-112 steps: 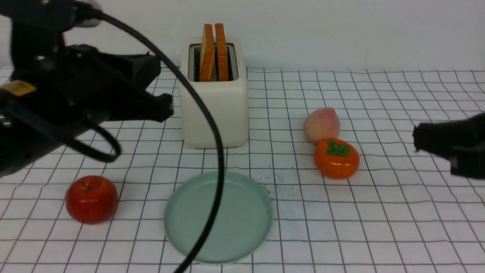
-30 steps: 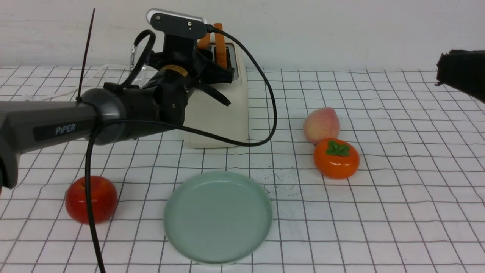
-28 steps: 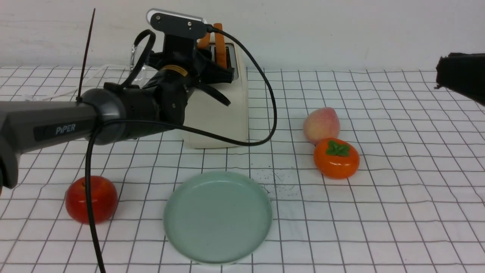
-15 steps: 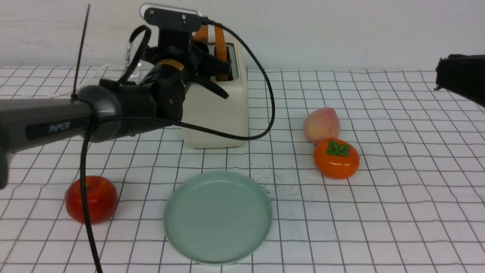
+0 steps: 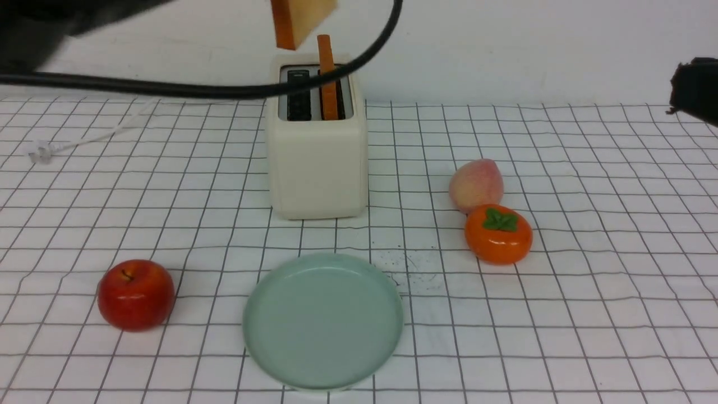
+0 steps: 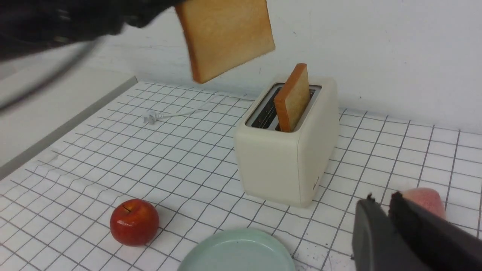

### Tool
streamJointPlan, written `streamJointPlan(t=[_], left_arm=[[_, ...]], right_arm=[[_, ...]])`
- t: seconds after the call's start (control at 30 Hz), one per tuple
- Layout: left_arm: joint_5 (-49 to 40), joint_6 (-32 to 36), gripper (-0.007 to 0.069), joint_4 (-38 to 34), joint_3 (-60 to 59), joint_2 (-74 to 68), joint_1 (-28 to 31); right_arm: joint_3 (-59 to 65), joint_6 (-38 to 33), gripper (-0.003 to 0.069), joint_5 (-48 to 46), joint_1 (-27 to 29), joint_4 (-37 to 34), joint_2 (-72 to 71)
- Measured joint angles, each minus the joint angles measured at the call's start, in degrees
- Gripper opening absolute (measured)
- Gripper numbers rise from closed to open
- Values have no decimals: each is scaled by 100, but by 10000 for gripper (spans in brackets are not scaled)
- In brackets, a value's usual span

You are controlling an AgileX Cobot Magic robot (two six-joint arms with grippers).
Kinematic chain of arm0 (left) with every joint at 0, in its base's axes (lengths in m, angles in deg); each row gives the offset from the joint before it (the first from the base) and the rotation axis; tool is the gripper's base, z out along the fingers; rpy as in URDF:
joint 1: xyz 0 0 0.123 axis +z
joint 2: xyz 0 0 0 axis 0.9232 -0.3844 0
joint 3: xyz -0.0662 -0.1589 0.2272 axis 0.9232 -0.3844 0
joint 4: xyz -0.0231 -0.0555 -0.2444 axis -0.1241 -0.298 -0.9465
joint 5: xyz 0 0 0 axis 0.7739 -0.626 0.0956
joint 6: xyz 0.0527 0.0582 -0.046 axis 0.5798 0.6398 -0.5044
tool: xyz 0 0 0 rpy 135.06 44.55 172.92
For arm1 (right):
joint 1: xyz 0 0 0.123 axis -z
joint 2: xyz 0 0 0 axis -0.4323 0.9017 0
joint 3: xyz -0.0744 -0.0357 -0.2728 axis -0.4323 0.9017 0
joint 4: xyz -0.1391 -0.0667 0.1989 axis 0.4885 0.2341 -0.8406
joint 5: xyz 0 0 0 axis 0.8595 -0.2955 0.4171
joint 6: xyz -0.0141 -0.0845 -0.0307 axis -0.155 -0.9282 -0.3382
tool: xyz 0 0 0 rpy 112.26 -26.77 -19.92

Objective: Take toasted bread from bread machine on white checkered table place on plate.
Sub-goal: 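Place the slice of bread on the plate with the left gripper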

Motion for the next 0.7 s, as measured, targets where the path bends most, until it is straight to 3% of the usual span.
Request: streamJointPlan(t=[0.13,0.37,0.53,0.7], left_arm=[[-1808,-450,105,11,-117,671,0],[-3132,-1385,105,368,-1293,920,0],[-3184,-1478,105,439,-2216,756,0],[-2853,-1379,105,177,-2424,294,0]], right_arm=[[0,-152,69,-496,0,0,-146],[0,-271,-13,-1365,0,25,-469],[0,-271,-19,-1754,0,64,-683],[0,-271,-18,-1956,0,-2,-697]])
